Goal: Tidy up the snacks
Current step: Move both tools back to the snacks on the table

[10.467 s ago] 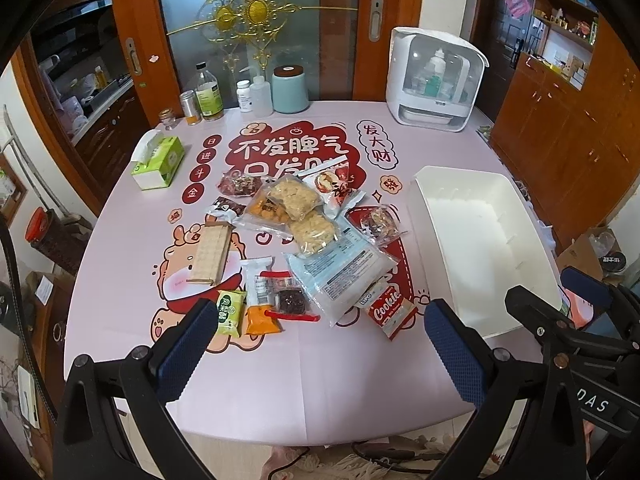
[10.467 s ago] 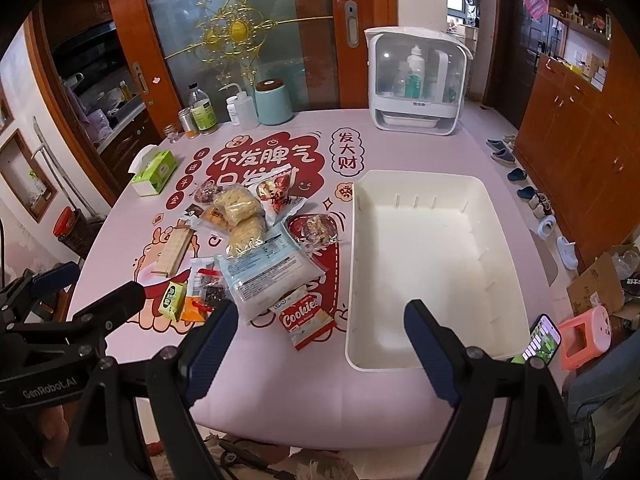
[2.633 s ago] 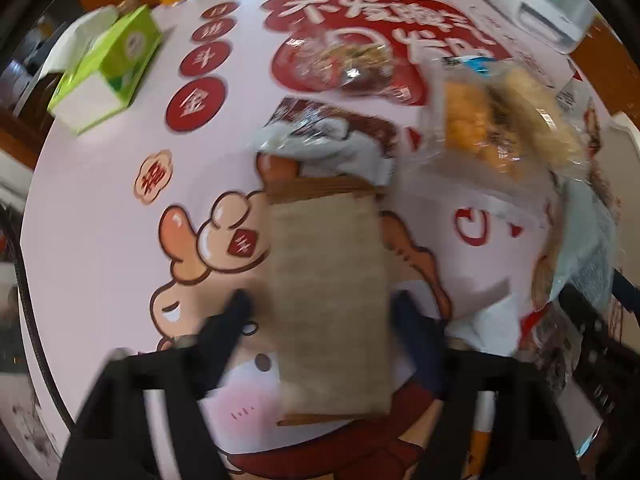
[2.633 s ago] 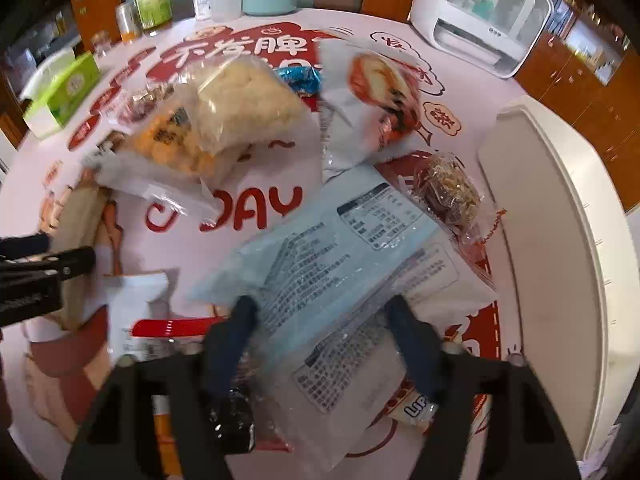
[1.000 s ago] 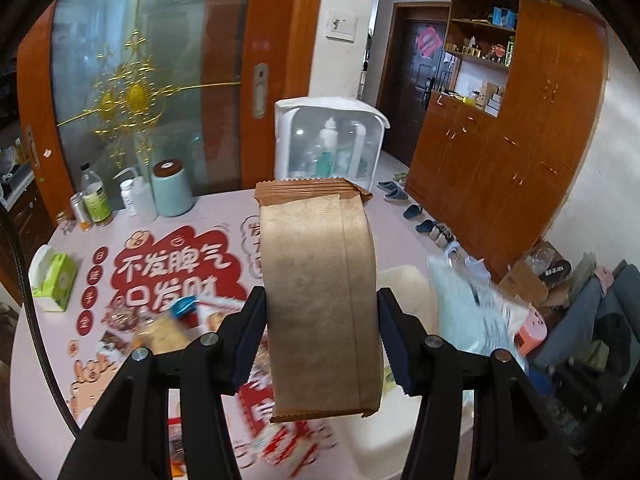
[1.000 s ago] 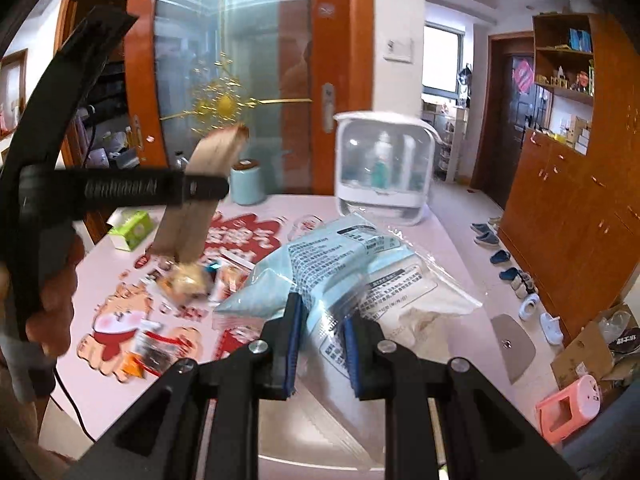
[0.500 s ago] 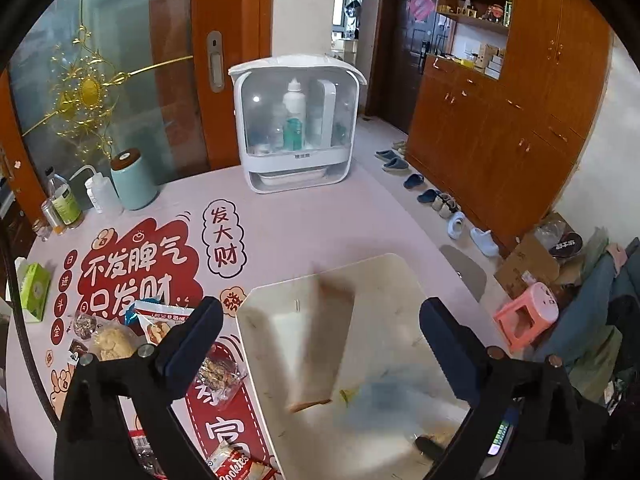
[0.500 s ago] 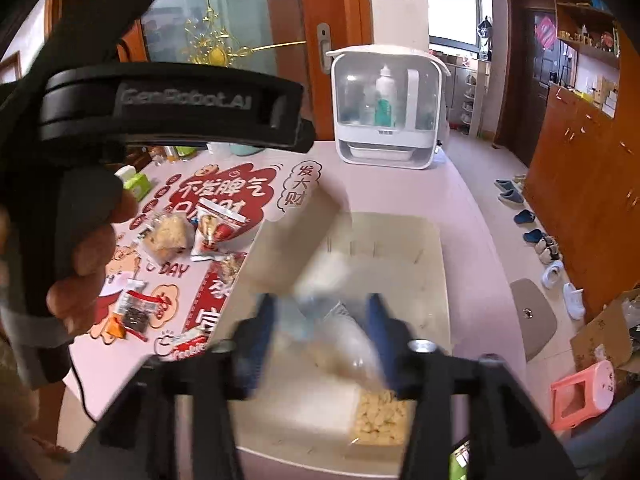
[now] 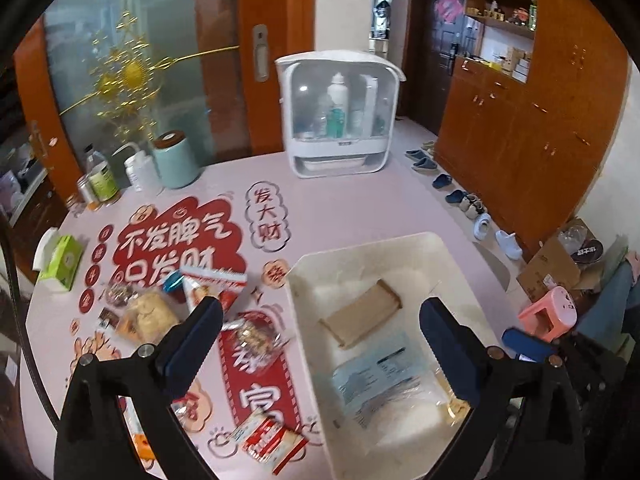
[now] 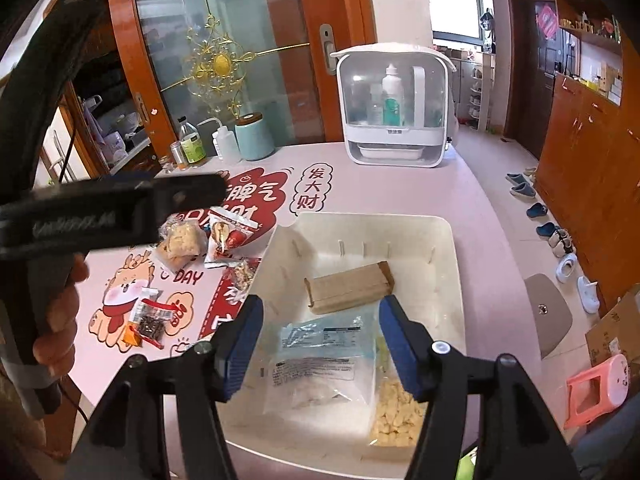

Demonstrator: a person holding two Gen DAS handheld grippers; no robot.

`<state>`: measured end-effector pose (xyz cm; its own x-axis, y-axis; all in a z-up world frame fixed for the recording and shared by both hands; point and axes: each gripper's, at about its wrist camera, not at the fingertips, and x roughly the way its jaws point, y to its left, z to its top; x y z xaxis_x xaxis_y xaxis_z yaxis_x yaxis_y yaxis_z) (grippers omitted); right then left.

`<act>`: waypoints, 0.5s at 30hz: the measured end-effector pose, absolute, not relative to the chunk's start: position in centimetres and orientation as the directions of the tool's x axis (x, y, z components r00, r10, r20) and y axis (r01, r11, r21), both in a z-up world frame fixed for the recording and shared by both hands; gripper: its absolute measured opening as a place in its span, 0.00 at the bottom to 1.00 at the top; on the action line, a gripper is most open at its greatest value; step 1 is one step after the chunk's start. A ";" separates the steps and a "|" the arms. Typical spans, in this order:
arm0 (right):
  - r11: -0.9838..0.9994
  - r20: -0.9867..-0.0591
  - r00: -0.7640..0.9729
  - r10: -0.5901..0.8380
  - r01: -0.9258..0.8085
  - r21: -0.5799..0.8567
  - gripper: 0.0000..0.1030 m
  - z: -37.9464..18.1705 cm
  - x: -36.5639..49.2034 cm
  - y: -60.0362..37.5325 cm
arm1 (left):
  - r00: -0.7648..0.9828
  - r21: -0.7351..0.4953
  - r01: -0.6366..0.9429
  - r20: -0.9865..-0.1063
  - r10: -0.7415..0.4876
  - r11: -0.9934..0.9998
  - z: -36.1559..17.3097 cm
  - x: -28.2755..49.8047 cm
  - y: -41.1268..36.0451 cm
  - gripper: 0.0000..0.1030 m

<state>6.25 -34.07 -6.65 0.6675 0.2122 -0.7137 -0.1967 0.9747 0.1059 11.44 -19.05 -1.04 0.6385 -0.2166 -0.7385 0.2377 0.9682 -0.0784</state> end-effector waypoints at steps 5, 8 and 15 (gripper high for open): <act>0.973 -0.714 0.664 0.224 -0.196 0.122 0.59 -6.6 6.2 -33.1 | 0.660 -0.066 0.174 -0.732 -0.166 0.982 -0.6 9.5 -15.3 0.95; 0.970 -0.714 0.659 0.236 -0.208 0.129 0.59 -6.5 6.3 -31.9 | 0.674 -0.057 0.131 -0.727 -0.131 0.990 -0.3 8.5 -12.7 0.95; 0.960 -0.709 0.652 0.268 -0.247 0.135 0.59 -6.1 6.4 -27.8 | 0.708 0.012 -0.026 -0.706 0.027 1.000 0.1 6.1 -4.2 0.95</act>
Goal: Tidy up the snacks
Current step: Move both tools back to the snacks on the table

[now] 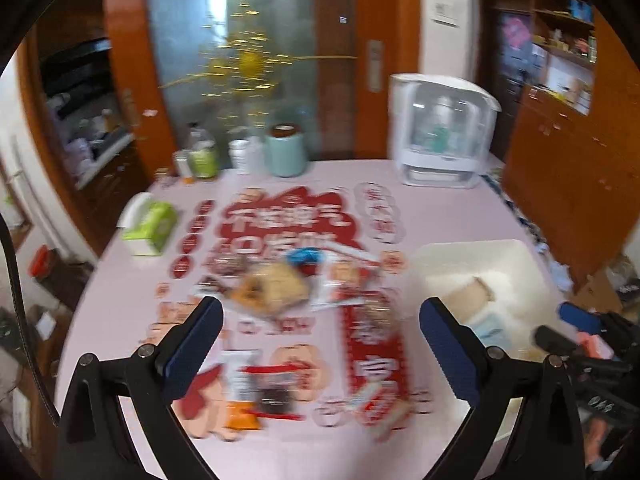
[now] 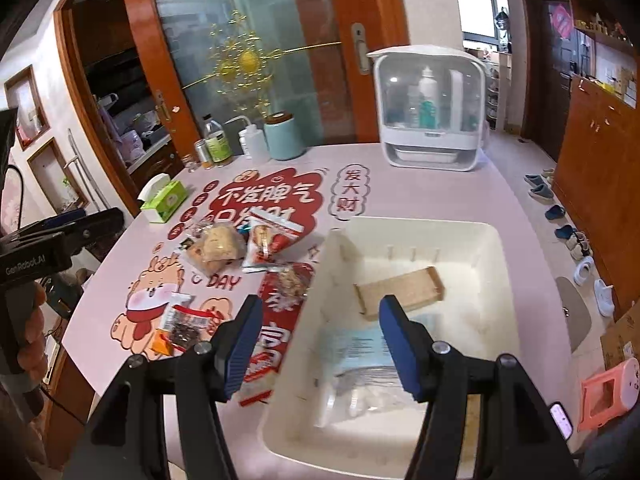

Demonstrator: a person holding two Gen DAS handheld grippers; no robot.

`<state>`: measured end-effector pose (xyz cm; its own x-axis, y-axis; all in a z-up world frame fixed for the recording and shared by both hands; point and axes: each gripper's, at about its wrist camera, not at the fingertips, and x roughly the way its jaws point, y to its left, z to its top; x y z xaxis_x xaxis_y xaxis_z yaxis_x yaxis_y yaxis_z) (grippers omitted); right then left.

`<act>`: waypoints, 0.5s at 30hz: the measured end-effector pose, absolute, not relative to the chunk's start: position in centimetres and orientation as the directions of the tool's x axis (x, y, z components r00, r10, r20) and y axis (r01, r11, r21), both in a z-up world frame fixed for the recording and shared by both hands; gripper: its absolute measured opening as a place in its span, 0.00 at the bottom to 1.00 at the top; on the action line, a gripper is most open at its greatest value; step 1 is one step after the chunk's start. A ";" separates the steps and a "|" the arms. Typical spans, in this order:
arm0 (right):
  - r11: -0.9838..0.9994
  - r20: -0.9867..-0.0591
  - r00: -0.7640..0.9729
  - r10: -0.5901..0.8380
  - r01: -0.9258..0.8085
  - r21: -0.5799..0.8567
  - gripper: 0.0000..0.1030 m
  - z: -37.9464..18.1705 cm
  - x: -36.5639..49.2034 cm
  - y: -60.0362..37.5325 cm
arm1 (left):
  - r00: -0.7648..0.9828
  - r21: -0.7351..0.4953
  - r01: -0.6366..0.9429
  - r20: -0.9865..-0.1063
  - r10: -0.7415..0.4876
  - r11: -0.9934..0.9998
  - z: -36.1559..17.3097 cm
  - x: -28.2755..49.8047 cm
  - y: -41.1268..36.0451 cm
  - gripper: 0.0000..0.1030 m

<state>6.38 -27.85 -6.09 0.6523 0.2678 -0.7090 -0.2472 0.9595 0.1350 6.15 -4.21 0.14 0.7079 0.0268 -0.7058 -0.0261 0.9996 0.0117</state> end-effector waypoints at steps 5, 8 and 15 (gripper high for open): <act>0.958 -0.709 0.650 0.272 -0.253 0.136 0.59 -5.9 6.4 -24.5 | 0.685 0.019 -0.121 -0.722 0.097 0.992 -0.8 6.0 2.5 0.96; 0.955 -0.718 0.636 0.281 -0.256 0.147 0.59 -6.0 6.5 -22.0 | 0.641 -0.034 -0.151 -0.764 0.072 0.988 -2.8 6.3 6.7 0.95; 0.950 -0.762 0.580 0.289 -0.271 0.154 0.59 -8.4 7.1 -15.9 | 0.477 -0.105 -0.095 -0.877 -0.048 0.990 -11.5 6.6 10.3 0.95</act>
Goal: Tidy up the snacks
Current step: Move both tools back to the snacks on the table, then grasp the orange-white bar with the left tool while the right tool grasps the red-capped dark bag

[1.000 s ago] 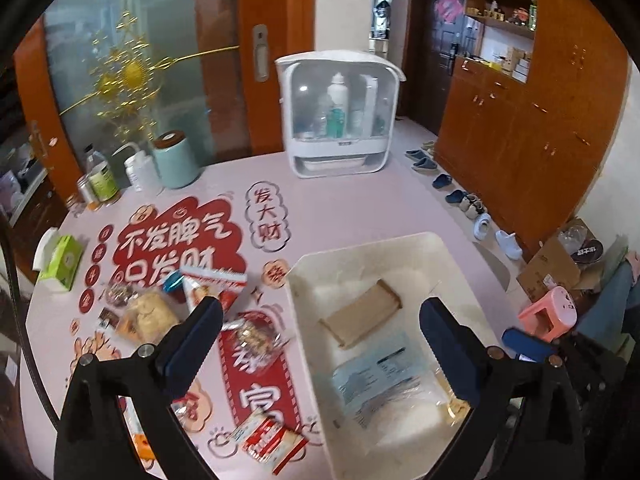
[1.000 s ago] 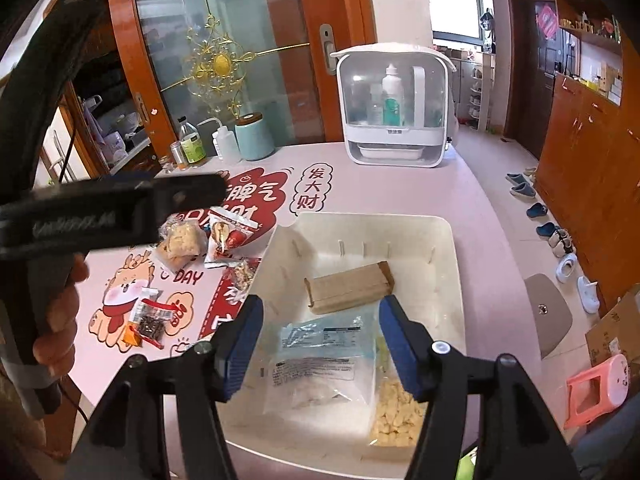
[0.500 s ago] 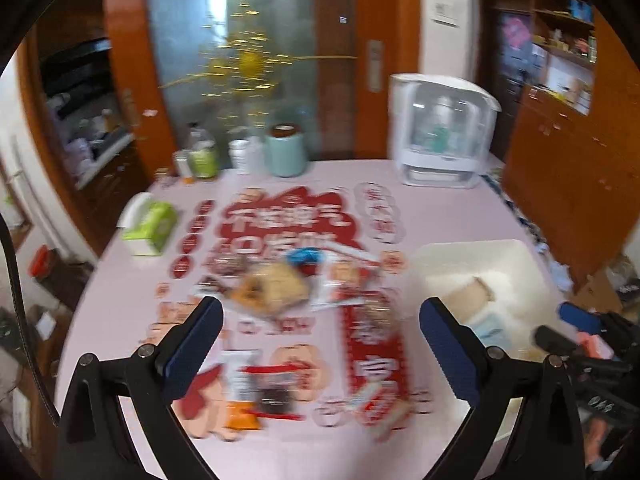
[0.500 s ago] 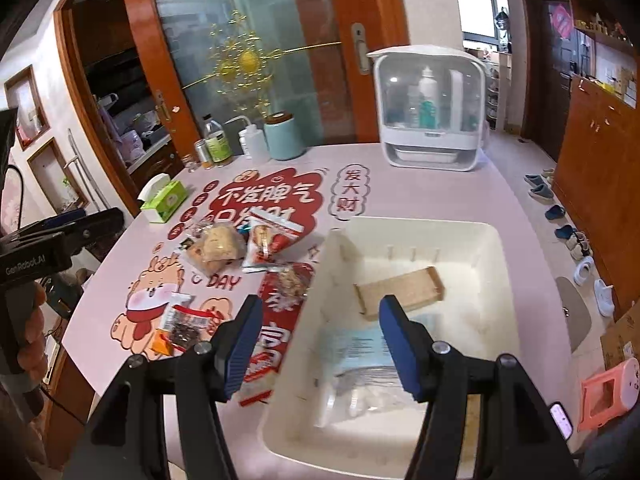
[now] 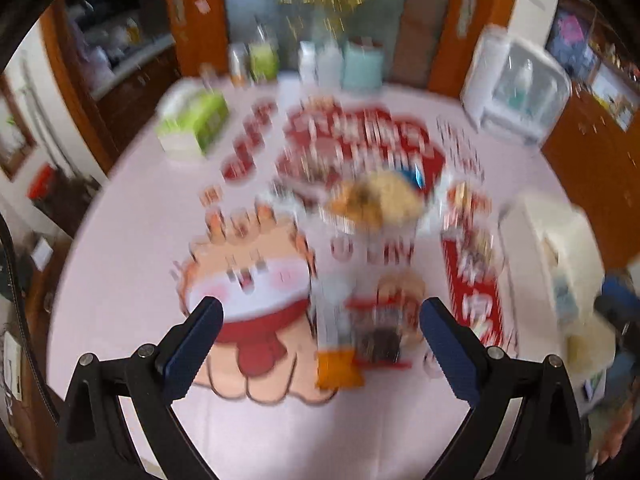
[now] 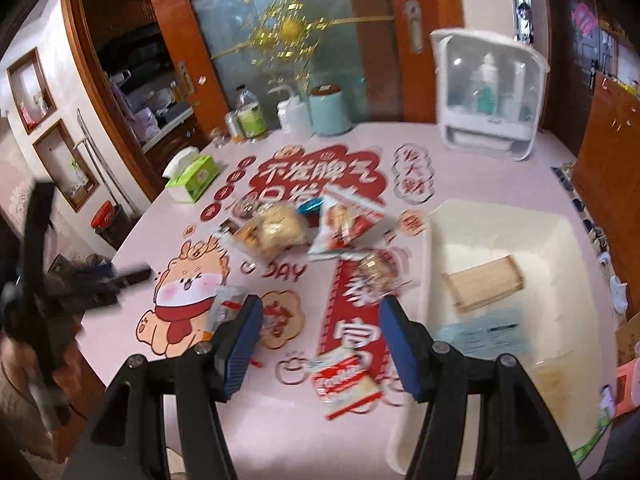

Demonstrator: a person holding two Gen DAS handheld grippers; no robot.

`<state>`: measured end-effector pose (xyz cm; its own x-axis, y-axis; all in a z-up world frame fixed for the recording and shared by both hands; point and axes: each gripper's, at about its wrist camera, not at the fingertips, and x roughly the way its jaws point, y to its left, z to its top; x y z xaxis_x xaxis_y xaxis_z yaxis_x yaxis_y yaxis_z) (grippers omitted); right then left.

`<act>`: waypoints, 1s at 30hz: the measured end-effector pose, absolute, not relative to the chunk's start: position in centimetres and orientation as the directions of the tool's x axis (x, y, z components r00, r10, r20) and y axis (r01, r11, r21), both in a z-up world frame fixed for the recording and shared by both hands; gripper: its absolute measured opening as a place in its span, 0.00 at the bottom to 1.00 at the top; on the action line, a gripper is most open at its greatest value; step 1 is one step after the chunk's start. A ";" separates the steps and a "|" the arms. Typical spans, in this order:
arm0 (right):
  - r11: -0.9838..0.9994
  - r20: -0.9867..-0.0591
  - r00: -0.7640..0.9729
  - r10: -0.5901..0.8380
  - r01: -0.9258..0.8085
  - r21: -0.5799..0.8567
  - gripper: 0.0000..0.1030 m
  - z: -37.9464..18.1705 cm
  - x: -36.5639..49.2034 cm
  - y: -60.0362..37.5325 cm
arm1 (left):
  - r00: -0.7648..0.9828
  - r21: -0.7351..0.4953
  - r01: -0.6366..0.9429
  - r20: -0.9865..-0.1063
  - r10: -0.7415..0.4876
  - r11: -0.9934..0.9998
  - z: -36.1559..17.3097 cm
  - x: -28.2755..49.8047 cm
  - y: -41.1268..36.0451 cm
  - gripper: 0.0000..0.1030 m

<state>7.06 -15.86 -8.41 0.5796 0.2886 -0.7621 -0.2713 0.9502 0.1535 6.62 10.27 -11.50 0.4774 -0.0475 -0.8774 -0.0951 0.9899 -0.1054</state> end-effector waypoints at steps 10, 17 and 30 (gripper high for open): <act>0.960 -0.866 0.421 0.270 -0.191 0.206 0.59 -15.9 8.7 -11.0 | 0.311 -0.089 0.009 -0.946 -0.087 0.996 -22.5 7.1 9.7 0.84; 0.963 -0.888 0.380 0.258 -0.174 0.205 0.59 -18.2 8.7 -9.9 | 0.284 -0.111 0.023 -0.952 -0.113 0.994 -24.5 9.2 9.5 0.84; 0.961 -0.905 0.334 0.265 -0.167 0.220 0.59 -20.8 9.7 -8.6 | 0.283 -0.049 0.107 -0.956 -0.077 0.993 -25.9 10.9 8.0 0.47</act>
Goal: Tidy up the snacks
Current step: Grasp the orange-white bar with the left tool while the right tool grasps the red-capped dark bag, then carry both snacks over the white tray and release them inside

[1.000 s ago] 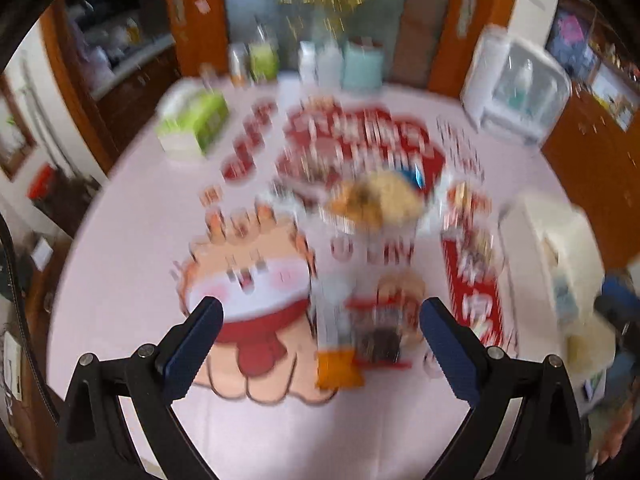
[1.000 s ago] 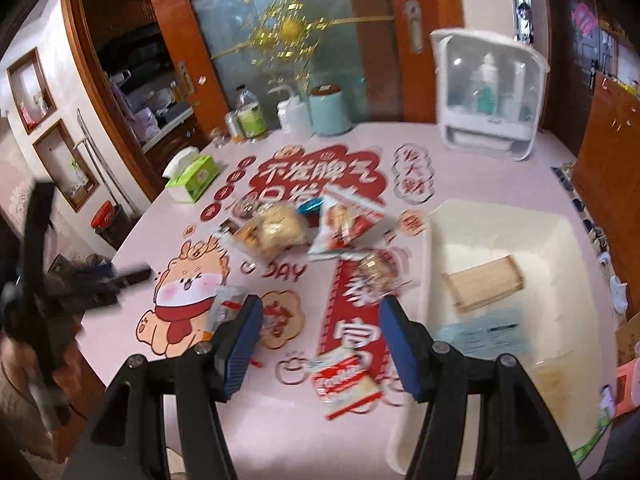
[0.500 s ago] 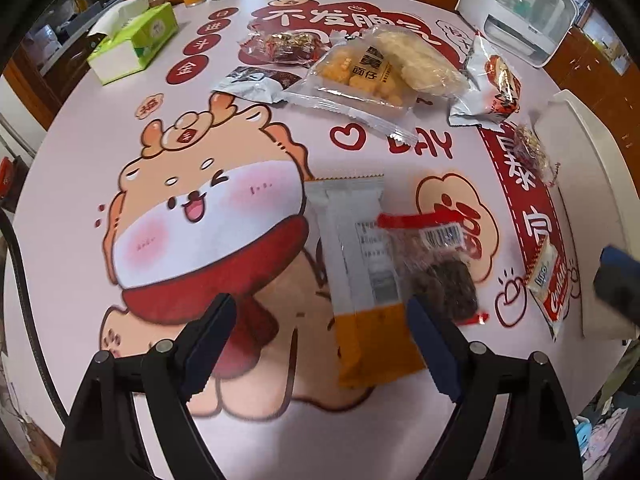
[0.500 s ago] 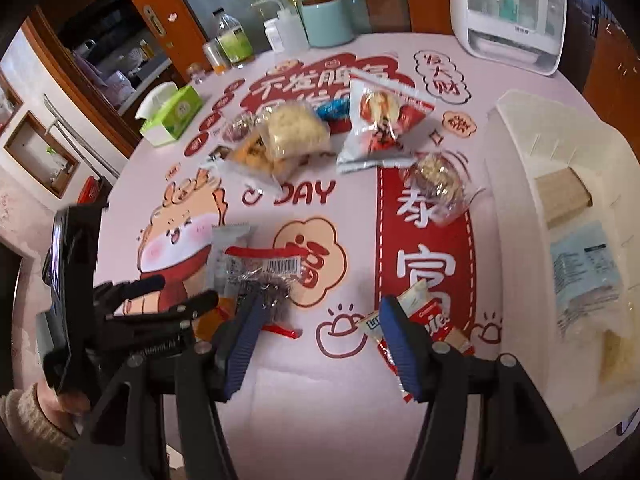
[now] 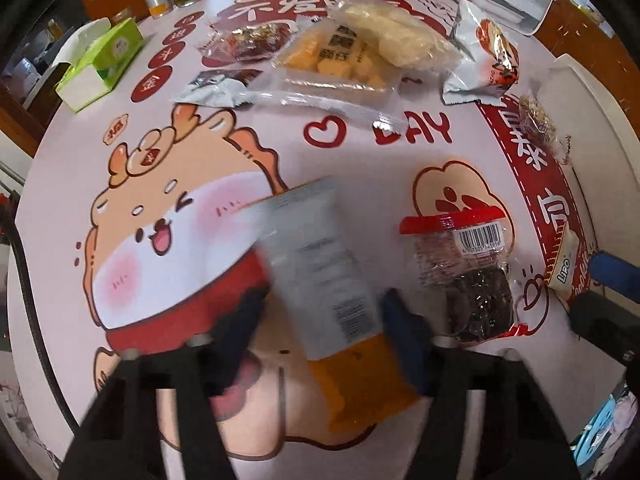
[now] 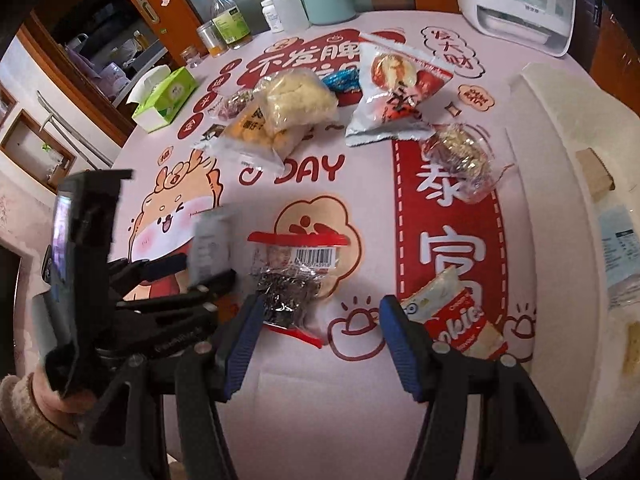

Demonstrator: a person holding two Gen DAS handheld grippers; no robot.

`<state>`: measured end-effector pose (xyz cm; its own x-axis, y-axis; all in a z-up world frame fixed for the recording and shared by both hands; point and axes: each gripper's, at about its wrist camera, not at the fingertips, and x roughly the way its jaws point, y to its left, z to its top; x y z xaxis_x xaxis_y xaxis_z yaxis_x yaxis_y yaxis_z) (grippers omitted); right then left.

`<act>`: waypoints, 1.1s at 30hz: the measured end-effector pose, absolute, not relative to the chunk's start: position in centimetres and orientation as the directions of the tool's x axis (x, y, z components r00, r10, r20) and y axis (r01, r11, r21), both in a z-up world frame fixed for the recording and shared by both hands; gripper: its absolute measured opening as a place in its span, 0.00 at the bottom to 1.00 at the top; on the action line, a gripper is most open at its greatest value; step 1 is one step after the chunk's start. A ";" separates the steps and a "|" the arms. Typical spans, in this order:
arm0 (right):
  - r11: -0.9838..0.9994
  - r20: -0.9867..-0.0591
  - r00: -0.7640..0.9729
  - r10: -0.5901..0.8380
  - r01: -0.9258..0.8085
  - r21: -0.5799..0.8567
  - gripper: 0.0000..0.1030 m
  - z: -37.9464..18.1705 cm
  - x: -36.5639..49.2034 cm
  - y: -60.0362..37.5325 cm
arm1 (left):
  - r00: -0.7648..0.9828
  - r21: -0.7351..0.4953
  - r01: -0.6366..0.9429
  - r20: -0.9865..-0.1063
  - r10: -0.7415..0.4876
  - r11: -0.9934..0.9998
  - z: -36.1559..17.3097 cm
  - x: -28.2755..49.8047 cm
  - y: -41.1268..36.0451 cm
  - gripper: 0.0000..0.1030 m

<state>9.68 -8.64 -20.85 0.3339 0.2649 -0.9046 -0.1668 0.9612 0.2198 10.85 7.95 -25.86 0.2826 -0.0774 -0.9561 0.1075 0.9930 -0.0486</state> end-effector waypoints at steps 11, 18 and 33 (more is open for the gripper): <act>0.947 -0.921 0.228 0.317 -0.133 0.293 0.59 -24.5 11.4 -5.1 | 0.307 -0.077 0.082 -0.947 -0.099 0.994 -24.1 10.2 13.5 0.33; 0.967 -0.944 0.229 0.238 -0.142 0.210 0.55 -25.7 11.9 -2.9 | 0.365 -0.066 0.058 -0.927 -0.083 0.996 -22.2 9.6 15.9 0.33; 0.948 -0.909 0.311 0.279 -0.243 0.208 0.42 -22.5 10.2 -2.0 | 0.453 -0.070 0.054 -0.887 -0.087 0.996 -16.9 8.2 15.8 0.33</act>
<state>10.24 -2.02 -22.50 0.3108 0.2788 -0.9087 -0.2430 0.9476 0.2076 8.21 15.80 -16.90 0.4534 -0.0866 -0.8871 0.0535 0.9961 -0.0699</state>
